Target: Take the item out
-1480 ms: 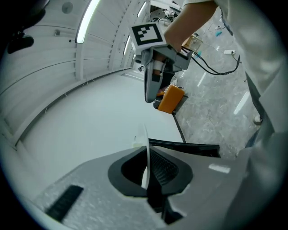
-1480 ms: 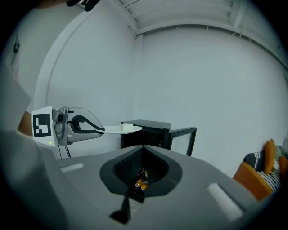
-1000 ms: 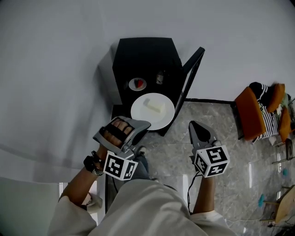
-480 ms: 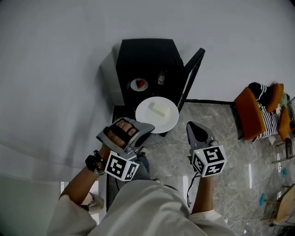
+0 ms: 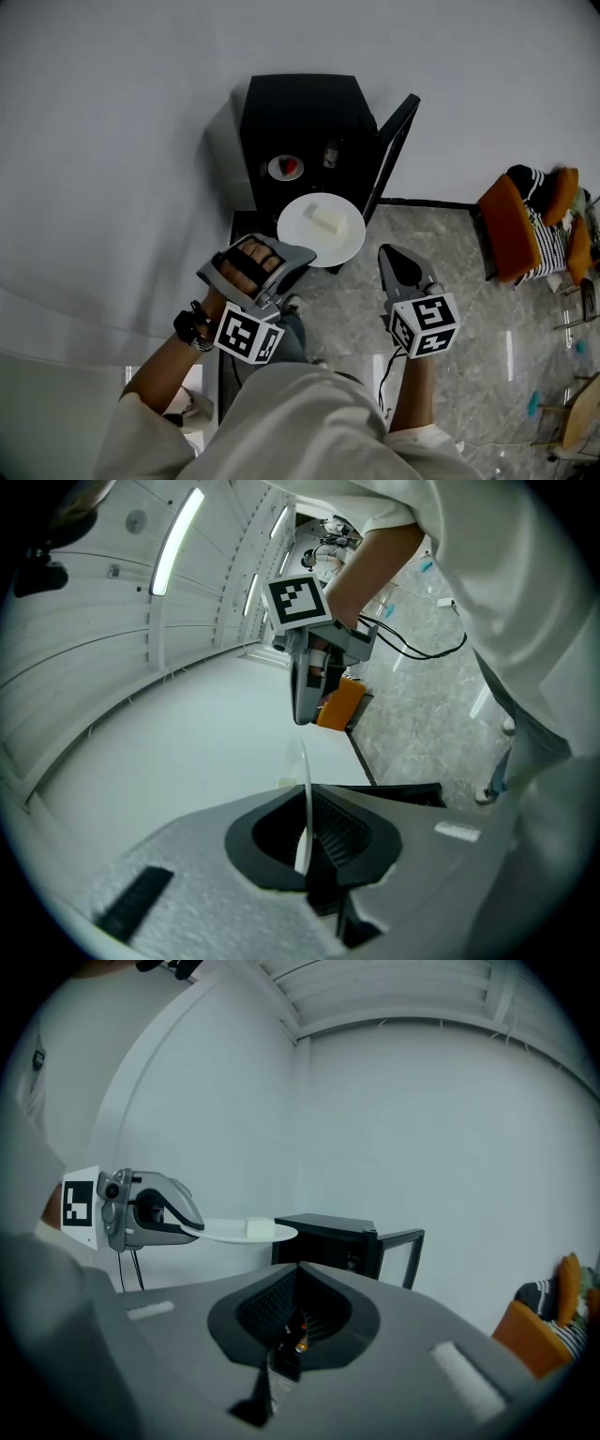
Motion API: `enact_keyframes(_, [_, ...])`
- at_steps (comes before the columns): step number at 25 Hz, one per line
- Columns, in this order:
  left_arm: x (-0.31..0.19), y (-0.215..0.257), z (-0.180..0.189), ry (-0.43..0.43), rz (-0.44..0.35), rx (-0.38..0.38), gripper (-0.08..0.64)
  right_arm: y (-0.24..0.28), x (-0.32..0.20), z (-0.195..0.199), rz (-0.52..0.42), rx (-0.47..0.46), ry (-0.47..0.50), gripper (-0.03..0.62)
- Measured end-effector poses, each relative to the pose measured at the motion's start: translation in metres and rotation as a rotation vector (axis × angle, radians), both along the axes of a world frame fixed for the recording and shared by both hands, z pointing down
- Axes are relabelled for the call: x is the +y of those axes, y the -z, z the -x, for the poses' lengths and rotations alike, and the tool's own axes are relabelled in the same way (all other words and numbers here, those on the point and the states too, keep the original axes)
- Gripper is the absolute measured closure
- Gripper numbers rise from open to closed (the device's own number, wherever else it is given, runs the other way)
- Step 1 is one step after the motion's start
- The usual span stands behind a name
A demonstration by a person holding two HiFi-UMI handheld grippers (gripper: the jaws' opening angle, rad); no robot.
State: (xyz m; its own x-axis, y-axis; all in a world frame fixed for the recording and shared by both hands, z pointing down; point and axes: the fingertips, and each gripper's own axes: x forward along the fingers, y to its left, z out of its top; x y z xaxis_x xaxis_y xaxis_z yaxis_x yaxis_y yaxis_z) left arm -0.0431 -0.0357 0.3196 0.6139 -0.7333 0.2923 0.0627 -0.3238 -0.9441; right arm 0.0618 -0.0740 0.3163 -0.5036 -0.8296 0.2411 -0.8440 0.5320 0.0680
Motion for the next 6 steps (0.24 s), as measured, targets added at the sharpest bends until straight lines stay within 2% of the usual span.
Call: enact_keyframes(6, [-0.0034, -0.0031, 0.0014, 0.000, 0.005, -0.009, 0.549, -0.0009, -0.0017, 0.0025, -0.003, 0.003, 0.000, 0.586])
